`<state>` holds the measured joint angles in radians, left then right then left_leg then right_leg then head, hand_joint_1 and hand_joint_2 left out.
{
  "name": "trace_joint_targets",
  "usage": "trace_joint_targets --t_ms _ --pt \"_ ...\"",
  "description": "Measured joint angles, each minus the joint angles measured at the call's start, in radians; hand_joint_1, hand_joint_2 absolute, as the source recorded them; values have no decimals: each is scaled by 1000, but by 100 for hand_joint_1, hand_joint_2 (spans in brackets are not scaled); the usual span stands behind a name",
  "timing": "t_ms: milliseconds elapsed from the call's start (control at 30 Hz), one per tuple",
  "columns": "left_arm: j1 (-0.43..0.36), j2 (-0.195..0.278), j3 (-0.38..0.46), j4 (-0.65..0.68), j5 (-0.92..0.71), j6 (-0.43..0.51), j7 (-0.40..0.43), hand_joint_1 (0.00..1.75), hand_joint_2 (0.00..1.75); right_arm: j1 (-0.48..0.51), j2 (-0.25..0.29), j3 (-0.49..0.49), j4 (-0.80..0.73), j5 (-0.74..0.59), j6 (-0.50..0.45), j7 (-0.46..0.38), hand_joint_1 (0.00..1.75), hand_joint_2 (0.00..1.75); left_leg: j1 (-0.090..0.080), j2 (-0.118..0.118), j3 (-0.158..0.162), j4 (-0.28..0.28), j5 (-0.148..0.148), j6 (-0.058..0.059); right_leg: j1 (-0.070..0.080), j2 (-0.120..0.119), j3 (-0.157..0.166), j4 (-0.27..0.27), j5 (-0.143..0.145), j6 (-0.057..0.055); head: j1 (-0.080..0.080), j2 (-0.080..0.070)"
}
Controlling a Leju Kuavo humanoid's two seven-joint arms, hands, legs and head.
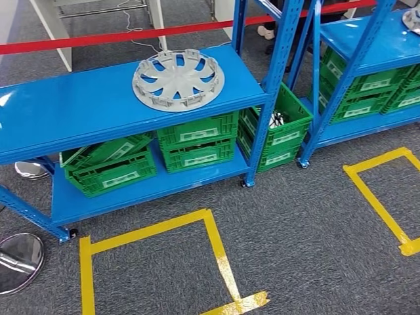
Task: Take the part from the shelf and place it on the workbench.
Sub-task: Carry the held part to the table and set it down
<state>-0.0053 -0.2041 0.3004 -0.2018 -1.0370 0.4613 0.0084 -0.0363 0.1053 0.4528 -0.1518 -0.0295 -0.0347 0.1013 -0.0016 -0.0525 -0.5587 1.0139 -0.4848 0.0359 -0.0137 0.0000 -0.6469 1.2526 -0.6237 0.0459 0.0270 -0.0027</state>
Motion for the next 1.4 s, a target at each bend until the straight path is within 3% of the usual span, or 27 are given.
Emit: trace_joint_targets --t_ms 67,100,167,233,300,367,433,467,533,600,667,733,800,867,933,967,1000,1067,1133,1233,1333,1400 --pt "-1 0 -1 0 -2 -6 0 0 0 1 0 0 0 0 0 0 0 0 2 -29 2 6 -6 -9 -6 36 50 -127 75 4 1 0" --pt "-2 0 -1 0 -4 -8 0 0 0 2 -1 0 0 0 0 0 0 0 3 -42 0 11 -8 -14 -10 59 73 -180 93 2 2 0" --pt "-2 1 -2 0 -6 -9 0 0 0 3 -1 0 0 0 1 0 0 0 4 -64 -9 16 -8 -25 -11 85 95 -218 91 -6 3 0" --pt "1 1 -3 1 -6 -10 0 0 0 1 -1 0 0 0 1 1 0 0 6 -74 -14 17 -6 -34 -11 64 102 -223 92 -20 2 0" --pt "1 2 -4 2 -6 -11 0 0 0 1 -1 0 0 0 1 1 0 0 4 -32 -33 57 -29 -44 -12 37 108 -227 92 -34 -5 0" --pt "-3 2 -6 2 -6 -13 1 0 0 4 -1 0 0 0 1 1 0 0 3 24 -85 166 -82 -52 -9 5 113 -229 88 -45 -14 0" --pt "-4 2 -8 2 -7 -14 1 0 0 6 -1 0 0 0 1 2 0 0 5 38 -139 274 -118 -54 -5 -27 116 -229 83 -51 -14 0" --pt "-3 2 -9 2 -7 -14 2 0 0 6 -1 0 0 0 2 3 0 0 5 40 -147 288 -112 -53 -4 -41 118 -229 80 -52 -14 0" --pt "0 3 -9 2 -7 -14 5 0 0 4 -2 0 0 0 2 2 0 0 2 52 -109 210 -51 -43 -1 -65 127 -229 73 -52 -14 0" --pt "-1 4 -9 2 -7 -14 6 0 0 3 -1 0 0 0 2 2 0 0 -9 101 -48 86 -3 -25 4 -87 136 -229 64 -45 -14 0" --pt "-4 4 -9 2 -7 -13 6 0 0 3 -1 0 0 0 3 2 0 0 -20 133 -22 30 -1 -14 8 -112 139 -231 57 -36 -14 0" --pt "-3 4 -9 2 -7 -12 6 0 0 0 -1 0 0 0 4 2 0 0 -19 114 -20 20 -1 -10 10 -132 148 -236 53 -26 -13 0" --pt "1 4 -9 2 -6 -12 7 0 0 -4 -1 0 -1 0 5 2 0 0 -12 91 -14 6 5 -4 8 -91 145 -215 34 -17 -7 0" --pt "0 2 -9 2 -6 -14 7 0 0 -4 -2 0 -1 0 5 1 0 0 -5 67 -10 -1 8 -1 3 -25 97 -118 -16 -10 -1 0" --pt "-2 1 -9 2 -6 -18 7 0 0 0 -2 0 -1 0 5 0 0 0 -3 40 -10 0 8 1 2 -5 25 6 -55 -6 0 0" --pt "-2 0 -9 2 -5 -20 7 0 0 1 -2 0 -1 0 5 0 0 0 -3 28 -9 0 7 1 2 -3 4 32 -49 -4 1 0" --pt "-2 0 -9 2 -4 -21 7 0 0 1 -2 0 -1 -2 3 0 0 0 -3 16 -7 1 6 1 1 -3 0 20 -23 -4 1 0" --pt "0 0 -9 2 0 -20 8 0 0 -1 -3 -1 -1 -8 -4 -1 0 0 -1 1 -2 4 -1 -4 0 0 37 -93 59 -3 2 0" --pt "1 0 -9 2 3 -18 9 0 0 -2 -4 -2 -1 -18 -15 -6 0 0 -3 -10 -2 12 -8 -14 -1 11 80 -196 99 -7 5 0" --pt "1 1 -8 2 4 -14 9 0 0 -1 -6 -3 -1 -23 -22 -14 0 0 -4 -15 -6 15 -11 -25 1 19 95 -220 96 -29 1 0" --pt "1 1 -8 2 4 -14 9 0 0 1 -8 -3 -1 -23 -23 -18 0 0 -4 11 -14 42 -30 -38 -2 12 101 -225 97 -46 -6 0" --pt "0 1 -8 2 4 -13 9 0 0 2 -9 -3 -1 -23 -23 -20 0 0 -2 31 -56 130 -72 -46 -1 5 106 -225 93 -53 -13 0"
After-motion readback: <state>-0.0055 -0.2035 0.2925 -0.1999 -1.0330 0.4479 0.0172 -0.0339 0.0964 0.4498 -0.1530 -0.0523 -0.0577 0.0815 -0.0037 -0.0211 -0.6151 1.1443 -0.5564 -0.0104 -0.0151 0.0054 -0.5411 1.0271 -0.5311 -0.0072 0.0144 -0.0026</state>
